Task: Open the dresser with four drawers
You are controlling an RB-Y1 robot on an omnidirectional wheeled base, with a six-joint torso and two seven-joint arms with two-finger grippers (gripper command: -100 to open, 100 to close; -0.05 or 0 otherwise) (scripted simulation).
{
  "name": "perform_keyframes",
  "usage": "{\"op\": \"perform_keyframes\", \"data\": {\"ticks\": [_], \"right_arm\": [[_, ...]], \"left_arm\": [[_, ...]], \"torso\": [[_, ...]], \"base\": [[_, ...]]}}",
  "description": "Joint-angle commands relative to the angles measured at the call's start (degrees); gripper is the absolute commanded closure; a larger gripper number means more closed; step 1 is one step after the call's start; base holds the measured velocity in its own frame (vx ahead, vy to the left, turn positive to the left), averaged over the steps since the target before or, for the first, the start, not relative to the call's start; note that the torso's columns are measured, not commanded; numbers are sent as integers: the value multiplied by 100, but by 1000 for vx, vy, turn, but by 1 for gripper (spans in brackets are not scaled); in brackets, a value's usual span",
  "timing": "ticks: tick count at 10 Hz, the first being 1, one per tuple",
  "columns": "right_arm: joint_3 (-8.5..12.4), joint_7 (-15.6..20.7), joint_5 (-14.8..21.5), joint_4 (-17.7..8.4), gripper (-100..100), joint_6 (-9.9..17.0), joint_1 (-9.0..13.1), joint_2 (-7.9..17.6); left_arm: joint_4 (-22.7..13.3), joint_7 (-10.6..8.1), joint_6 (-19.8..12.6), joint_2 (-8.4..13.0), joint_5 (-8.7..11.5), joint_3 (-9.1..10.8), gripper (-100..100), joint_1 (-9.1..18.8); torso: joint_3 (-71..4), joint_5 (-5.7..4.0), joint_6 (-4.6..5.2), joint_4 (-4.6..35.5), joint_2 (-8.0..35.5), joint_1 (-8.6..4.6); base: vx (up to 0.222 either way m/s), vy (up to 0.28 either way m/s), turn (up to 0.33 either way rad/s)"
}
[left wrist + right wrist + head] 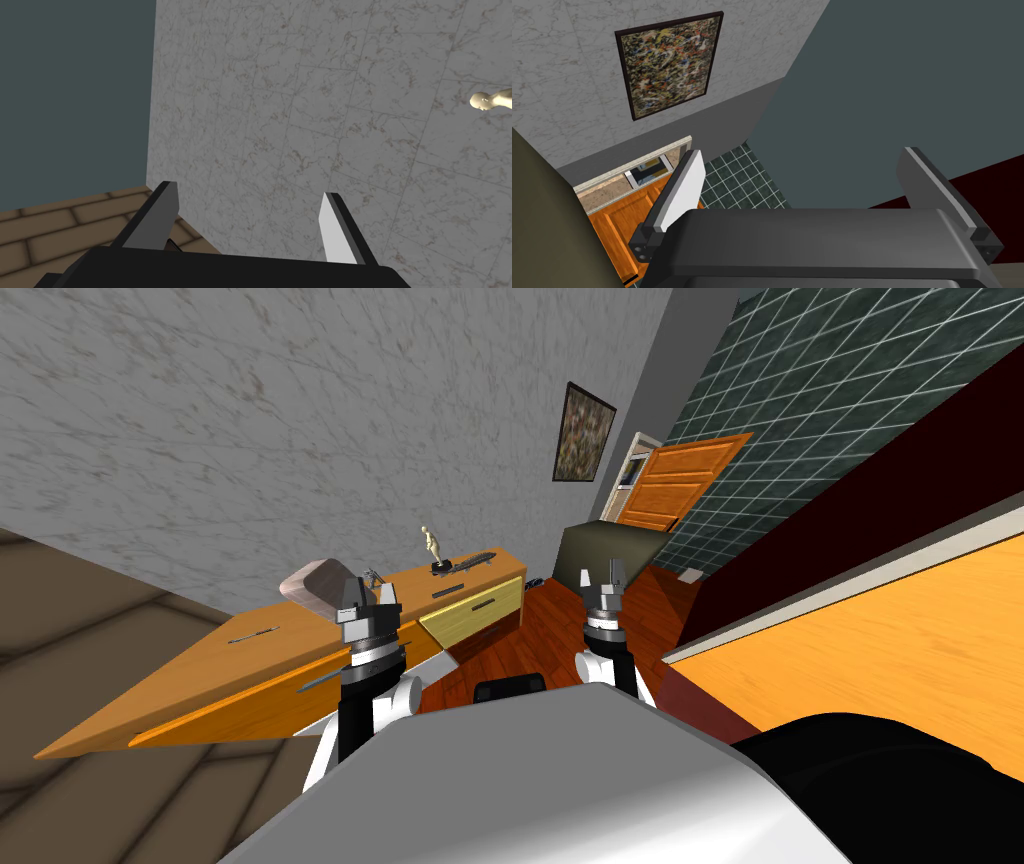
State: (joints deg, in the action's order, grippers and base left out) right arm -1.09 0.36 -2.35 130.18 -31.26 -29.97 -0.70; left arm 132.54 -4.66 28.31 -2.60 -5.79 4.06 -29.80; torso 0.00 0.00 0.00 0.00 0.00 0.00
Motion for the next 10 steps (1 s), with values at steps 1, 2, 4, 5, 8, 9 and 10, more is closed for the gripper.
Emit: {"op": "perform_keyframes", "data": {"ticks": [1,2,4,5,8,9,10], "right_arm": [[0,0,0,0,0,0,0,0],[0,0,0,0,0,0,0,0],[0,0,0,1,0,0,0,0],[0,0,0,1,0,0,0,0],[0,0,0,2,0,-1,0,0],[0,0,0,2,0,-1,0,0],[0,0,0,2,0,-1,0,0]], "left_arm": [[0,0,0,0,0,0,0,0],[0,0,0,0,0,0,0,0],[1,0,0,0,0,0,0,0],[1,0,0,0,0,0,0,0],[2,0,1,0,0,0,0,0],[2,0,1,0,0,0,0,0],[-63,3,6,287,7,8,-100,13]], "torso": [[-467,0,0,235,232,0],[-1200,0,0,600,597,0],[-2850,0,0,1424,1422,0],[-3692,0,0,1846,1845,0],[-6227,0,0,3114,3116,0],[-7073,0,0,3537,3539,0],[-7919,0,0,3960,3962,0]], "base": [[0,0,0],[0,0,0],[0,0,0],[0,0,0],[0,0,0],[0,0,0],[17,-9,10]]}}
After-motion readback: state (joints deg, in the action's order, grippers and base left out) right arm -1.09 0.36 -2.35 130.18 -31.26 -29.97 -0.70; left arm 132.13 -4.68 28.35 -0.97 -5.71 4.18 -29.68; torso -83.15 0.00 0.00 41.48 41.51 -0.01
